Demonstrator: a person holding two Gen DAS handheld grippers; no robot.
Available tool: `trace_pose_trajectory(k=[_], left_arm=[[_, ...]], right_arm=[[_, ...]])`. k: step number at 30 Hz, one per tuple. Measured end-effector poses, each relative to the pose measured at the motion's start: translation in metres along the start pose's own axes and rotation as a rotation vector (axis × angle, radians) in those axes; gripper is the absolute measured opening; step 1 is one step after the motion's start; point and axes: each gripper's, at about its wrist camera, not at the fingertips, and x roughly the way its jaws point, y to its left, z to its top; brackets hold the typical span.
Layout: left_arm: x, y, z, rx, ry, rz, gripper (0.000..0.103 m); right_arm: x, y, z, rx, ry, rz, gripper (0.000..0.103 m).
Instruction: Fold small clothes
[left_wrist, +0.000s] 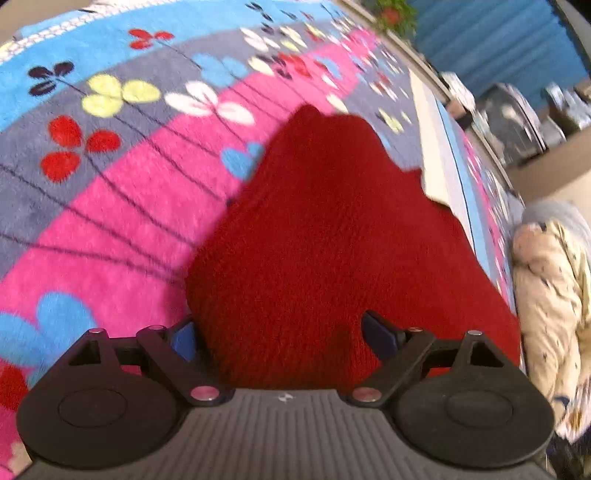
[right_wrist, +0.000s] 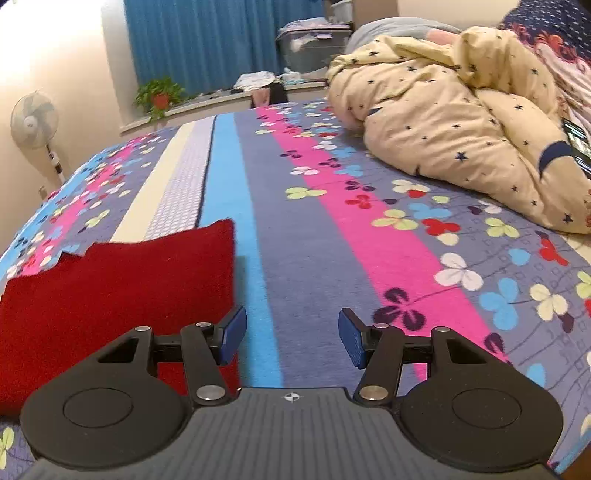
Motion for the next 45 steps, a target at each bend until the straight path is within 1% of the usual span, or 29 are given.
trace_pose_trajectory(k=[1,3,4,5,6,7,9,10,12,14,15,17,19,20,21,22,23,24,25,26,27,29,31,33,35,37,41,43,45], left_arm=[[0.001,0.0,0.001,-0.011,-0.017,0.013,0.09],[0.001,-0.003,0.001,-0.018,-0.054,0.055,0.079],[0.002,-0.006,0.003,-0.008,-0.067,0.081,0.061],[0.001,-0.011,0.004,0.007,-0.077,0.088,0.038],[0.0,-0.018,0.009,0.02,-0.087,0.087,0.029],[-0.003,-0.026,0.011,0.04,-0.105,0.106,0.023],[-0.009,-0.05,0.014,0.097,-0.143,0.192,0.021],[-0.012,-0.065,0.014,0.123,-0.174,0.212,0.02],[-0.022,-0.107,0.007,0.239,-0.264,0.231,0.019],[-0.031,-0.164,-0.014,0.424,-0.376,0.211,0.019],[-0.035,-0.199,-0.032,0.541,-0.427,0.173,0.019],[-0.032,-0.25,-0.069,0.711,-0.46,0.073,0.018],[-0.018,-0.293,-0.114,0.873,-0.434,-0.036,0.018],[-0.005,-0.307,-0.136,0.945,-0.385,-0.084,0.019],[0.012,-0.318,-0.158,1.011,-0.318,-0.126,0.019],[0.033,-0.326,-0.18,1.071,-0.23,-0.153,0.023],[0.056,-0.33,-0.201,1.134,-0.109,-0.159,0.037],[0.077,-0.333,-0.219,1.198,0.022,-0.147,0.043],[0.086,-0.333,-0.231,1.247,0.049,-0.13,0.047],[0.084,-0.331,-0.237,1.286,0.008,-0.132,0.051],[0.077,-0.33,-0.235,1.288,-0.014,-0.155,0.054],[0.053,-0.324,-0.213,1.208,-0.002,-0.27,0.073],[0.023,-0.309,-0.187,1.134,0.009,-0.381,0.085],[-0.003,-0.289,-0.166,1.12,0.005,-0.417,0.086],[-0.025,-0.267,-0.151,1.132,-0.022,-0.406,0.086],[-0.042,-0.234,-0.14,1.132,-0.051,-0.373,0.086],[-0.059,-0.173,-0.122,1.12,-0.098,-0.293,0.086],[-0.063,-0.146,-0.116,1.088,-0.122,-0.242,0.086],[-0.062,-0.121,-0.11,1.013,-0.139,-0.221,0.086]], right_arm=[[-0.002,-0.004,0.0,0.004,-0.009,-0.008,0.057],[-0.006,-0.016,0.001,0.022,-0.031,-0.034,0.057],[-0.008,-0.022,0.001,0.037,-0.04,-0.049,0.057],[-0.01,-0.029,0.002,0.059,-0.049,-0.064,0.057],[-0.012,-0.037,0.003,0.084,-0.059,-0.076,0.057],[-0.014,-0.044,0.003,0.109,-0.068,-0.087,0.057],[-0.019,-0.058,0.003,0.154,-0.09,-0.115,0.057],[-0.021,-0.065,0.003,0.172,-0.103,-0.134,0.057],[-0.025,-0.078,0.004,0.198,-0.127,-0.167,0.057],[-0.028,-0.086,0.005,0.207,-0.156,-0.201,0.057],[-0.029,-0.089,0.006,0.206,-0.174,-0.22,0.057],[-0.032,-0.094,0.007,0.206,-0.21,-0.252,0.057],[-0.035,-0.099,0.008,0.213,-0.248,-0.278,0.057],[-0.036,-0.101,0.009,0.218,-0.265,-0.288,0.057],[-0.037,-0.103,0.01,0.224,-0.277,-0.296,0.057],[-0.038,-0.105,0.011,0.232,-0.286,-0.3,0.057],[-0.037,-0.106,0.012,0.24,-0.29,-0.298,0.057],[-0.037,-0.106,0.013,0.249,-0.288,-0.291,0.057],[-0.035,-0.105,0.014,0.252,-0.28,-0.283,0.057],[-0.032,-0.103,0.014,0.254,-0.266,-0.27,0.057],[-0.031,-0.1,0.014,0.254,-0.255,-0.255,0.057],[-0.024,-0.092,0.014,0.238,-0.223,-0.196,0.058],[-0.016,-0.082,0.014,0.203,-0.177,-0.094,0.06],[-0.007,-0.071,0.014,0.182,-0.122,0.024,0.06],[-0.001,-0.058,0.015,0.181,-0.084,0.129,0.061],[0.003,-0.042,0.016,0.158,-0.065,0.214,0.063],[0.006,0.005,0.013,0.038,-0.06,0.319,0.067],[0.008,0.031,0.011,-0.025,-0.046,0.375,0.069],[0.012,0.054,0.007,-0.077,-0.02,0.417,0.071]])
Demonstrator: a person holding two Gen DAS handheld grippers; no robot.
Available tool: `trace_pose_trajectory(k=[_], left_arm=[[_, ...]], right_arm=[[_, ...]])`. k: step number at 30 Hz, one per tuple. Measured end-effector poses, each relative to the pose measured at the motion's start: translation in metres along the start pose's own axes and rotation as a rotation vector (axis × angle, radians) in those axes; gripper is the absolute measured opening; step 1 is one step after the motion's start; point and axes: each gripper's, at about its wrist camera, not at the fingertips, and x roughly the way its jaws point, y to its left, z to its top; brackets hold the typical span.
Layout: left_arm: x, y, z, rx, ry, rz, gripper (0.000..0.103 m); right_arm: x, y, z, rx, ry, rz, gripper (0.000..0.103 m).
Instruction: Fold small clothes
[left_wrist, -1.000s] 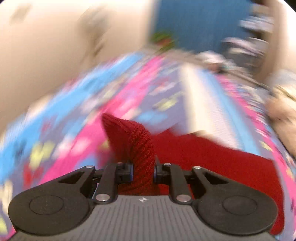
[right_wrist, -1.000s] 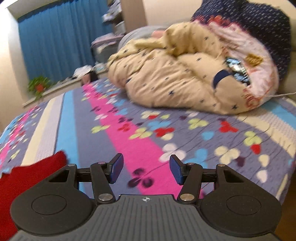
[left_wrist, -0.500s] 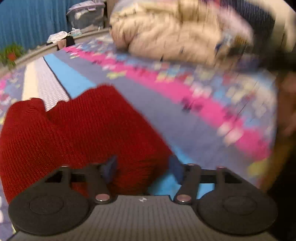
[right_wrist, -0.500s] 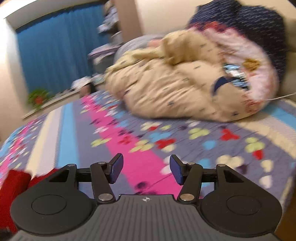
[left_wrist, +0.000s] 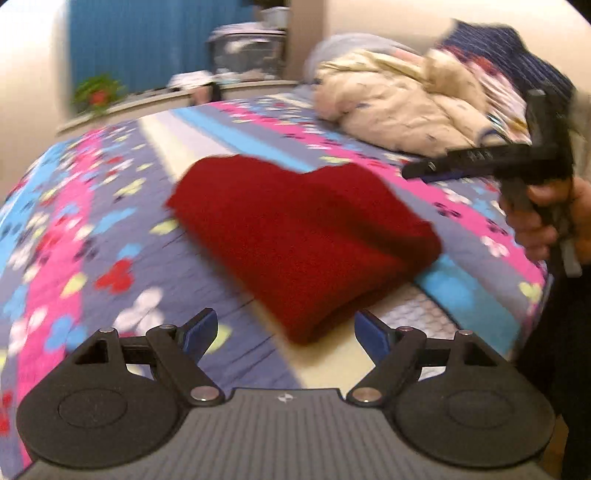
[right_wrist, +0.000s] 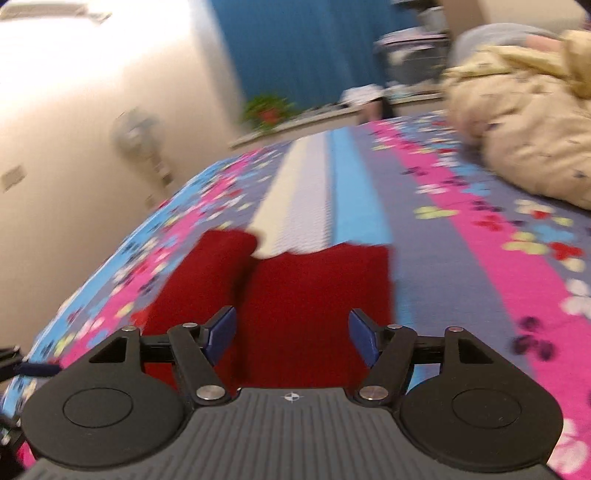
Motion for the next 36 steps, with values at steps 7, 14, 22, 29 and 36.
trace_pose_trajectory(k=[7,14,22,29,36], left_arm=[[-0.013,0.017,-0.003,-0.002,-0.05,0.1,0.085],[-0.007,0.026,0.004,-0.047,-0.045,0.132,0.085],[0.02,0.012,0.013,-0.044,-0.038,0.111,0.085],[0.032,0.006,0.012,-0.049,-0.023,0.102,0.085],[0.038,0.011,0.008,-0.096,-0.01,0.097,0.085]], right_arm=[[0.05,0.053,-0.019,-0.155,0.158,0.011,0.065],[0.051,0.07,-0.024,-0.218,0.132,-0.002,0.016],[0.0,0.013,-0.011,-0.017,0.015,-0.125,0.014],[0.027,0.009,-0.037,-0.072,0.255,-0.1,0.019],[0.004,-0.004,-0.021,0.049,0.058,-0.07,0.075]])
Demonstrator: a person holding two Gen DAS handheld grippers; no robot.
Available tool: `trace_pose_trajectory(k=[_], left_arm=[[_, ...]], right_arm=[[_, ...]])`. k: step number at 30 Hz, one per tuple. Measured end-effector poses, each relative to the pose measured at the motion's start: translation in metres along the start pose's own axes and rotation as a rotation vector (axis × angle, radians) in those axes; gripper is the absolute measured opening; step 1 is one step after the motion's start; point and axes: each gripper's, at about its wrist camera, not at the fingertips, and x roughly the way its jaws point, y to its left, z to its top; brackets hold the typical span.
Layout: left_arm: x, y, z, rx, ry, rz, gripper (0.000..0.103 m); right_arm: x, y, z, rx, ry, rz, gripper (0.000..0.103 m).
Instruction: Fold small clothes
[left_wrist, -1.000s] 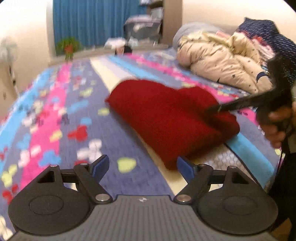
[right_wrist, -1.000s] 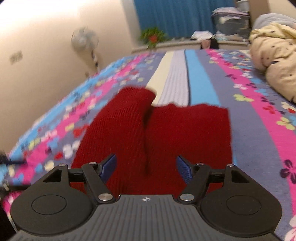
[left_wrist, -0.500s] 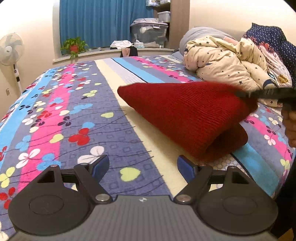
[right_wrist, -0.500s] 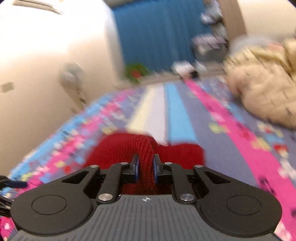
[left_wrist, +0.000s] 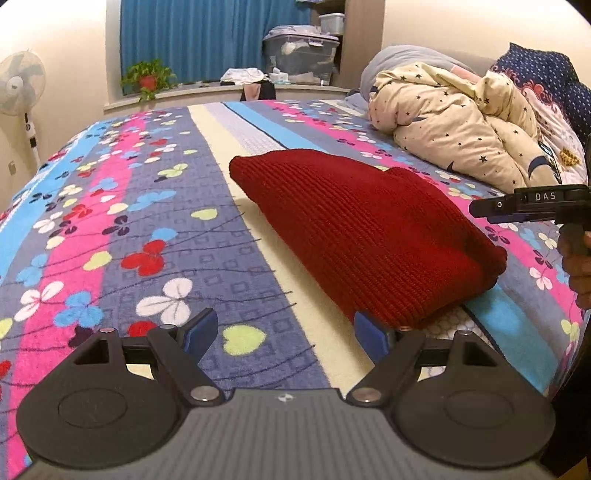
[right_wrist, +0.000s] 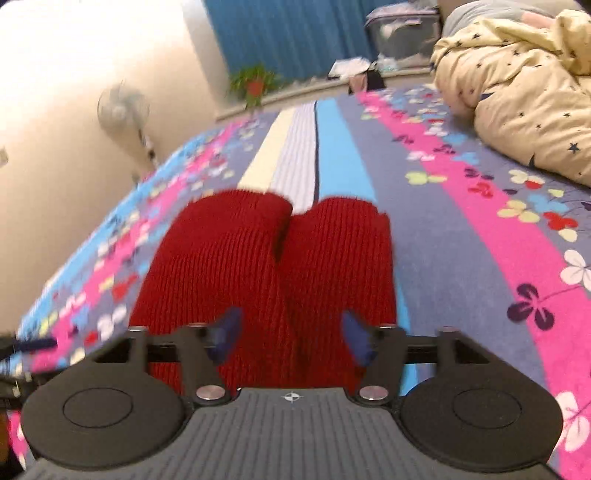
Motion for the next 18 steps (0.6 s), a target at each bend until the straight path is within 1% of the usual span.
trace_pose_trajectory(k=[1,2,3,4,5,6,8,11,14,16,18], left_arm=[[0.0,0.001,0.0,-0.015,0.003,-0.006,0.086],[0.001,0.003,0.001,-0.026,0.007,-0.009,0.086],[0.002,0.003,0.002,-0.031,0.014,-0.005,0.087],[0.003,0.003,0.004,-0.025,0.019,0.006,0.087],[0.004,0.003,0.008,-0.016,0.02,0.019,0.088],[0.005,0.002,0.012,-0.013,0.018,0.029,0.088],[0.009,0.005,0.024,-0.033,0.013,0.037,0.093],[0.021,0.01,0.046,-0.108,0.007,0.032,0.093],[0.047,0.018,0.066,-0.2,0.032,0.019,0.094],[0.07,0.024,0.076,-0.278,0.058,0.02,0.094],[0.095,0.031,0.08,-0.373,0.089,0.002,0.094]], right_arm=[[0.005,-0.001,0.0,0.005,0.014,-0.006,0.08],[0.017,-0.004,0.0,-0.004,0.057,-0.03,0.083],[0.03,-0.004,-0.003,-0.029,0.124,-0.079,0.083],[0.042,-0.003,-0.006,-0.058,0.19,-0.133,0.088],[0.05,-0.006,-0.01,-0.062,0.233,-0.161,0.091],[0.053,-0.009,-0.01,-0.028,0.246,-0.159,0.091],[0.051,-0.013,-0.005,0.031,0.231,-0.136,0.091],[0.05,-0.015,-0.003,0.05,0.22,-0.132,0.091],[0.056,-0.017,-0.005,0.084,0.229,-0.122,0.091],[0.058,-0.023,-0.002,0.099,0.234,-0.116,0.092],[0.059,-0.024,-0.002,0.113,0.24,-0.107,0.093]])
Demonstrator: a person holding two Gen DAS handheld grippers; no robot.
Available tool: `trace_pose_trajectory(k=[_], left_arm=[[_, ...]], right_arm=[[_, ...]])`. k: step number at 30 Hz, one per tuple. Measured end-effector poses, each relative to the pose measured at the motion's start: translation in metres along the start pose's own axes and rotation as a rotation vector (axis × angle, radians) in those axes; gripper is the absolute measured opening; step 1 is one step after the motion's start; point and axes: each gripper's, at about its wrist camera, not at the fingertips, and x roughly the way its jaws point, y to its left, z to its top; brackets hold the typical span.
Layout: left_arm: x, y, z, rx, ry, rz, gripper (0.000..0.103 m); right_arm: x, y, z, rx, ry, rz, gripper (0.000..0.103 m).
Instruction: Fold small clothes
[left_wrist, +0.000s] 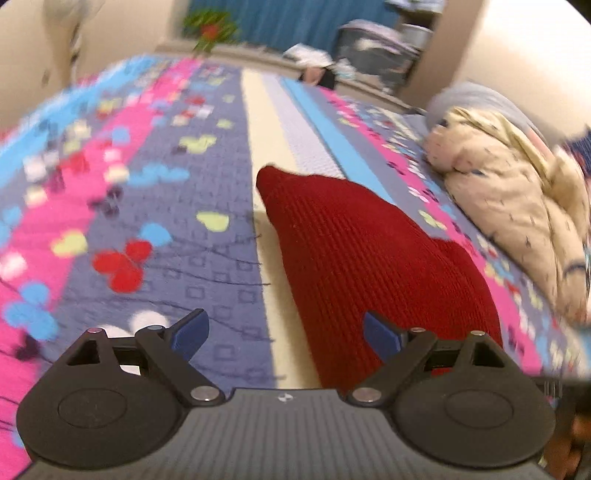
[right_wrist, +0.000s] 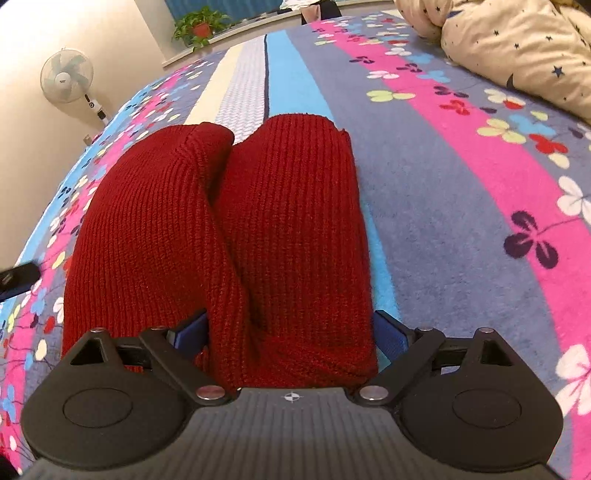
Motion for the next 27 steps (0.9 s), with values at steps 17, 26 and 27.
trace_pose_trajectory(k=[17,26,27], left_arm=[[0.093,0.038,-0.002,-0.535,0.128,-0.346,0.091],[0.065,0.021,0.014,-0.404,0.102,-0.338,0.054],[0.06,0.02,0.015,-0.392,0.099,-0.334,0.054]], right_arm=[[0.013,-0.007,0.007,0.081,0.022,0.049,0.089],[0.008,0.001,0.004,0.108,-0.018,0.059,0.061],[0.006,0.002,0.005,0.113,-0.023,0.071,0.058]])
